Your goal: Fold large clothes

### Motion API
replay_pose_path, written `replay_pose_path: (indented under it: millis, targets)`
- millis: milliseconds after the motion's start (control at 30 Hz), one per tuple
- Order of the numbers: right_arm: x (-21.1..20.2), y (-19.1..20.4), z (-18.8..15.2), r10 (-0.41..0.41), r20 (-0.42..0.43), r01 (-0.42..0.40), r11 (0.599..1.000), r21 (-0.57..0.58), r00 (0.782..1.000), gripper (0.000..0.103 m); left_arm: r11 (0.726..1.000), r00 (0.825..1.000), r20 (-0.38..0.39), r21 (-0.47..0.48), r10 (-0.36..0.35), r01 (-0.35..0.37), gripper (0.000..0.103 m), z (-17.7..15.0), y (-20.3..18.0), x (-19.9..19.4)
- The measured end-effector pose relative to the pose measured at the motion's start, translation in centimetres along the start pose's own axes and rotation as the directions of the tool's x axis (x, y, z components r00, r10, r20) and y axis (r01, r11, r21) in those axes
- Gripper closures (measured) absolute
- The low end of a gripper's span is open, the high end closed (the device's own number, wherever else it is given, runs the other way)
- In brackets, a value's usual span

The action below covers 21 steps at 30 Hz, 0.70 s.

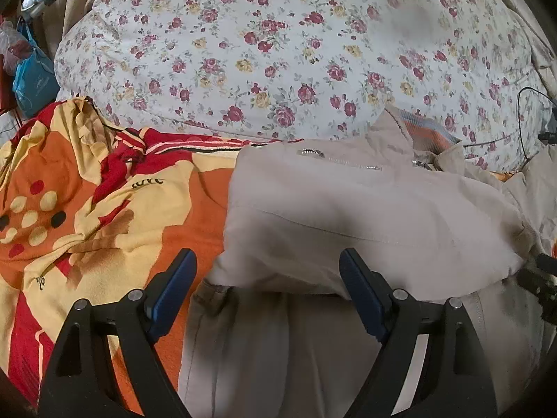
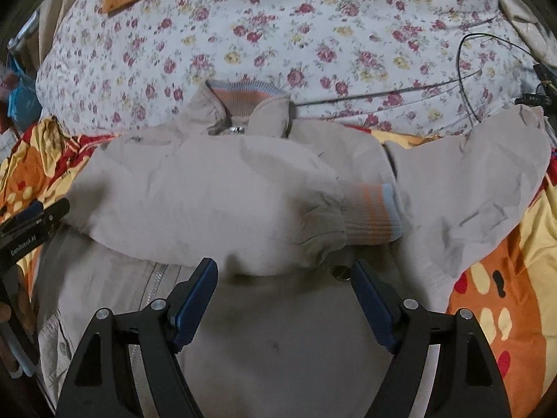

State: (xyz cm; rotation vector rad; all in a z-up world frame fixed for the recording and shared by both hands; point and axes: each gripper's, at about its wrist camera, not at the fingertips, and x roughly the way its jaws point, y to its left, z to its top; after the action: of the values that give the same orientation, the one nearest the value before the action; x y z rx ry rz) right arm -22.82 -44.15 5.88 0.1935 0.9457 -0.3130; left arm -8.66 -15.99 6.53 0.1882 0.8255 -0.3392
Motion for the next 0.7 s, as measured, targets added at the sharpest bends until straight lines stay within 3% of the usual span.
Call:
replay_pose_path:
  millis: [433,600,667,700]
  targets:
    - [2.4,0.1,-0.9,0.040,-0.108,-0.036,0.999,0.034,0.993,0.020,1.000,1.000,-0.011,-0.011,-0.002,0.002,0.019,0.0,0.2,0.3]
    - [2.7,-0.3,-1.1,0.057,-0.121,-0.047,0.995,0.084,0.991,0.011,1.000,1.000,-0.013,-0.009,0.001,-0.001,0.019,-0.2,0.0,0.3]
    - [3.1,0.0,-1.0,0.067,-0.136,-0.059,0.996,0.064,0.988,0.000,1.000,1.000,-0.015,-0.006,0.002,-0.002,0.019,-0.3,0.0,0.3]
    - [3.2,0.3,-1.0,0.052,-0.144,-0.047,0.998,0.038,0.988,0.000,1.000,1.000,-0.016,-0.005,0.003,-0.003,0.019,-0.3,-0.1,0.3]
